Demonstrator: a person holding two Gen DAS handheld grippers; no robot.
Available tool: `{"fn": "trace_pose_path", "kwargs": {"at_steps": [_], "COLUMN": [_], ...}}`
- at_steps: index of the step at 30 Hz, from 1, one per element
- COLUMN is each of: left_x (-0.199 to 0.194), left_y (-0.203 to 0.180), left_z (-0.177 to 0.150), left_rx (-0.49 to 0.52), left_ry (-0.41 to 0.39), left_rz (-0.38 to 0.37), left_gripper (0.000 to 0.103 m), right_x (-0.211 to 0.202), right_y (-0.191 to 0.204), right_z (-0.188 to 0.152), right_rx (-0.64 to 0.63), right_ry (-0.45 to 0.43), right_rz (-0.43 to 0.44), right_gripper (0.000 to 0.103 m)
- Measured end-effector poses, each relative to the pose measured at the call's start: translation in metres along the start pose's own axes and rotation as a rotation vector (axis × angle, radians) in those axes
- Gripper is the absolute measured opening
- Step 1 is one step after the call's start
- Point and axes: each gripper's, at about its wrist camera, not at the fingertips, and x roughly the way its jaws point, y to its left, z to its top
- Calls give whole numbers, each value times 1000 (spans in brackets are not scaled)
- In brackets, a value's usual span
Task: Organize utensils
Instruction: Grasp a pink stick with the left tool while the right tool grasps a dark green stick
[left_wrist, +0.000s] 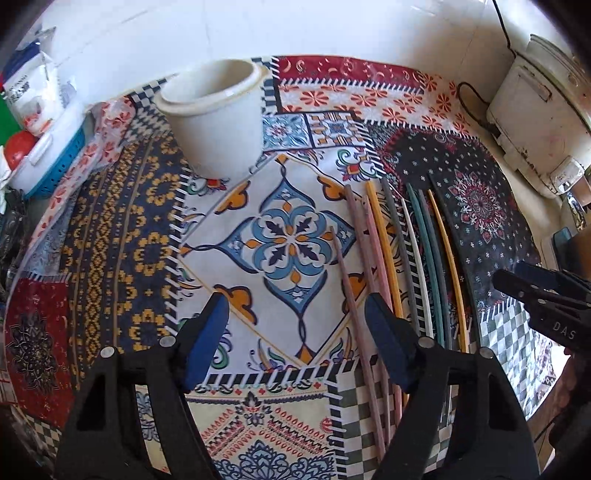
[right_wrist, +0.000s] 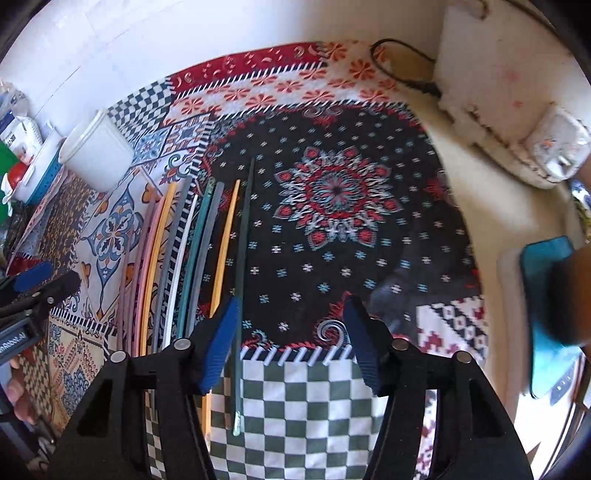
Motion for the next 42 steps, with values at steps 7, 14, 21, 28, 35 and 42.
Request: {"fn": "trace_pose_path", "kwargs": {"at_steps": [7,14,21,28,35,42], "left_x": [23,40,43,51,57,55], "left_y": [-8,-8,-13,-20,-10,-7], "left_z": [7,9,10,16,24,26], "left_rx": [19,-24,8,56,15,-24], "left_ry": [78,159,141,115,115,120], "left_rz": [-40,-106,-102,-77,-147,-171], "left_gripper": [57,36,29,10,3,2], "right_x": [23,36,43,47,52,54], "right_y": [13,20,21,29,38,29], "right_z": [16,24,28,32,41,45], "right_rx": [-66,-79,-86,-106,-149,-99], "right_ry": [50,72,83,45,11,28], "right_rz": [28,49,72,59,18,85], "right_gripper": [36,25,19,19,7,5]}}
